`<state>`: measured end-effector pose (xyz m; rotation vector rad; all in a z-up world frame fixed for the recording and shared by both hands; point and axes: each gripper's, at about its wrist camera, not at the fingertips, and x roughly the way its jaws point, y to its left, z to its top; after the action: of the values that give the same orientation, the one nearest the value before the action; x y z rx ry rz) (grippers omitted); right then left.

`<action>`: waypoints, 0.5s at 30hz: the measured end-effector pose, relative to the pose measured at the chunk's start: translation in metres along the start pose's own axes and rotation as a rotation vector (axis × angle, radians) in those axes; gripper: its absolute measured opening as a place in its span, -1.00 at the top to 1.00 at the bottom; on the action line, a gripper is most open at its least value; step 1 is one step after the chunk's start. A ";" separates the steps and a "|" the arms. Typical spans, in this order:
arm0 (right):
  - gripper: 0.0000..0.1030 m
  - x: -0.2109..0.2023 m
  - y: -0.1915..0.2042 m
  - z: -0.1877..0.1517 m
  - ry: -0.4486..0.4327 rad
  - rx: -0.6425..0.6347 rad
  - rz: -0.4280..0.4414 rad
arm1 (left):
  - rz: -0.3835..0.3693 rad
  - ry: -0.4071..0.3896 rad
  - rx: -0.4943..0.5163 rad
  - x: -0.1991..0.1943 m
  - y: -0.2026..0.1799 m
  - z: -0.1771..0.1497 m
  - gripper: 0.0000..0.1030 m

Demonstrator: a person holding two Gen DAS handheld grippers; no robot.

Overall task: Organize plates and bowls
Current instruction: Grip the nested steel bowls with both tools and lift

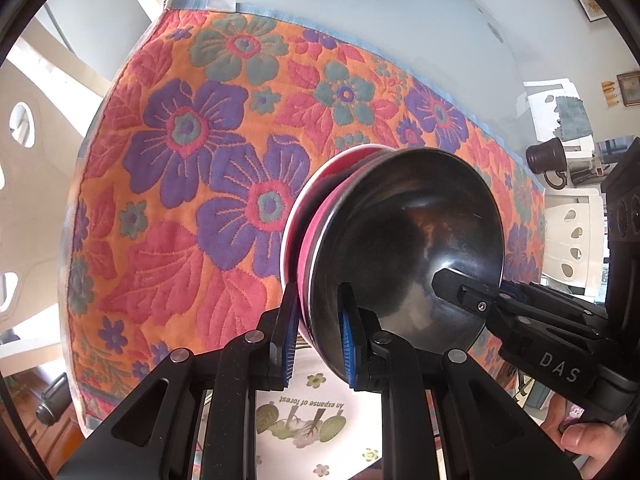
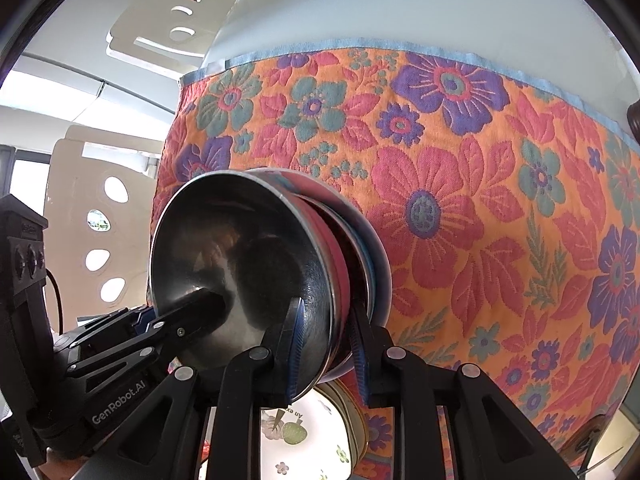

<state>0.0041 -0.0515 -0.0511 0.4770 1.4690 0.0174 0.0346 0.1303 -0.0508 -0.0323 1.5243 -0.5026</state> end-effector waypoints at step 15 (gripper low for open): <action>0.59 -0.009 -0.011 0.001 -0.003 0.015 -0.009 | 0.007 0.011 0.009 -0.001 -0.002 -0.001 0.67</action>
<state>0.0013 -0.0641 -0.0462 0.4819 1.4688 -0.0014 0.0334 0.1290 -0.0494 -0.0174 1.5319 -0.5046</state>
